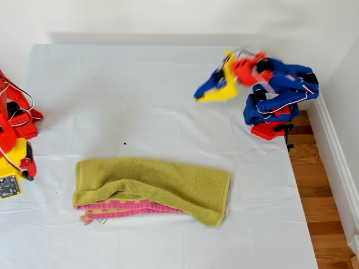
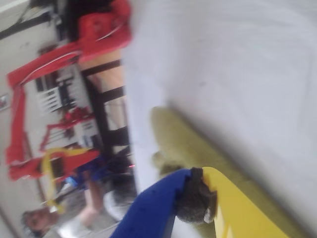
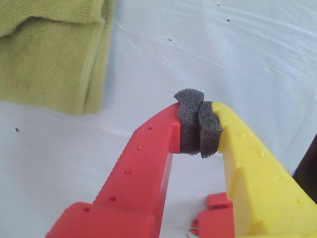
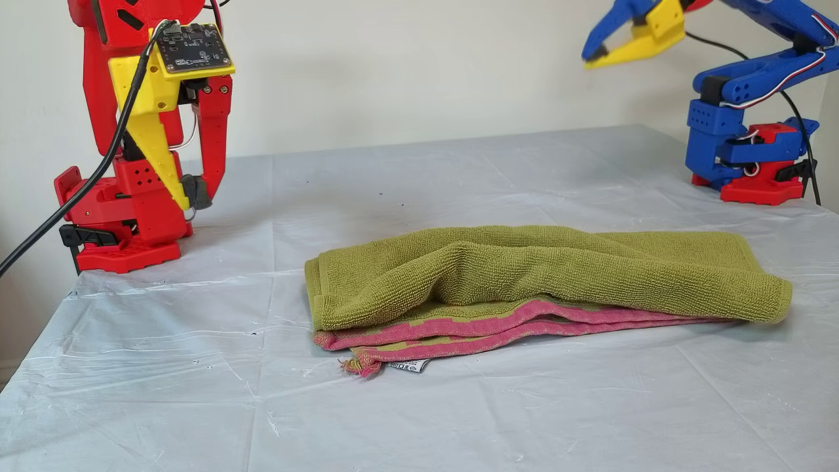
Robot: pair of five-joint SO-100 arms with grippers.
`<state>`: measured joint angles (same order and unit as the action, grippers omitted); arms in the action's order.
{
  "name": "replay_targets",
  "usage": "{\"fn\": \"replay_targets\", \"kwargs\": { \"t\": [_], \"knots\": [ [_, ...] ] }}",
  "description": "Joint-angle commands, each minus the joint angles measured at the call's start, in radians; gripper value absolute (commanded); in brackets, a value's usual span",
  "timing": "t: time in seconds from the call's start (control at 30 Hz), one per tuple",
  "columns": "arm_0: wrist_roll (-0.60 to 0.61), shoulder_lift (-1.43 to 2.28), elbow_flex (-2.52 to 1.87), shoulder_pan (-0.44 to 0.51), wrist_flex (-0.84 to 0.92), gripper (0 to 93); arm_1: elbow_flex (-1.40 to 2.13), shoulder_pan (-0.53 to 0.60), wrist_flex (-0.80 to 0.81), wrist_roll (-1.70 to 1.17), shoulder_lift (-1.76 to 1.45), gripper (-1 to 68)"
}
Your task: Fold the towel.
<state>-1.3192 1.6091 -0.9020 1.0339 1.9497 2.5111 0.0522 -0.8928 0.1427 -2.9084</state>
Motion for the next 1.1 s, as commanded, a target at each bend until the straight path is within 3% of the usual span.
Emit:
{"fn": "replay_targets", "kwargs": {
  "t": [0.0,0.07,0.23,0.47,0.53,0.8,0.97,1.07],
  "knots": [
    [0.078,0.071,0.009,-0.034,-0.02,1.5,0.38,-0.02,0.029,0.017,-0.445,0.2],
    [0.095,0.078,0.002,-0.04,-0.023,1.5,0.471,-0.018,-0.02,0.018,-0.528,0.2],
    [0.192,0.138,-0.075,-0.067,-0.101,1.5,0.646,0.012,0.049,-0.021,-0.551,0.2],
    [0.43,0.133,-0.1,-0.114,-0.169,1.5,0.637,-0.078,0.014,-0.014,-0.549,0.2],
    [0.471,0.147,-0.137,-0.118,-0.202,1.4,0.609,-0.135,-0.084,0.052,-0.549,0.2],
    [0.483,0.377,-0.448,-0.129,-0.365,1.4,0.546,-0.055,-0.133,0.107,-0.549,0.2],
    [0.509,0.462,-0.565,-0.152,-0.469,1.4,0.626,-0.16,-0.074,0.31,-0.549,0.2],
    [0.549,0.457,-0.558,-0.17,-0.503,1.4,0.63,-0.086,-0.063,0.345,-0.549,0.1]
  ]
}}
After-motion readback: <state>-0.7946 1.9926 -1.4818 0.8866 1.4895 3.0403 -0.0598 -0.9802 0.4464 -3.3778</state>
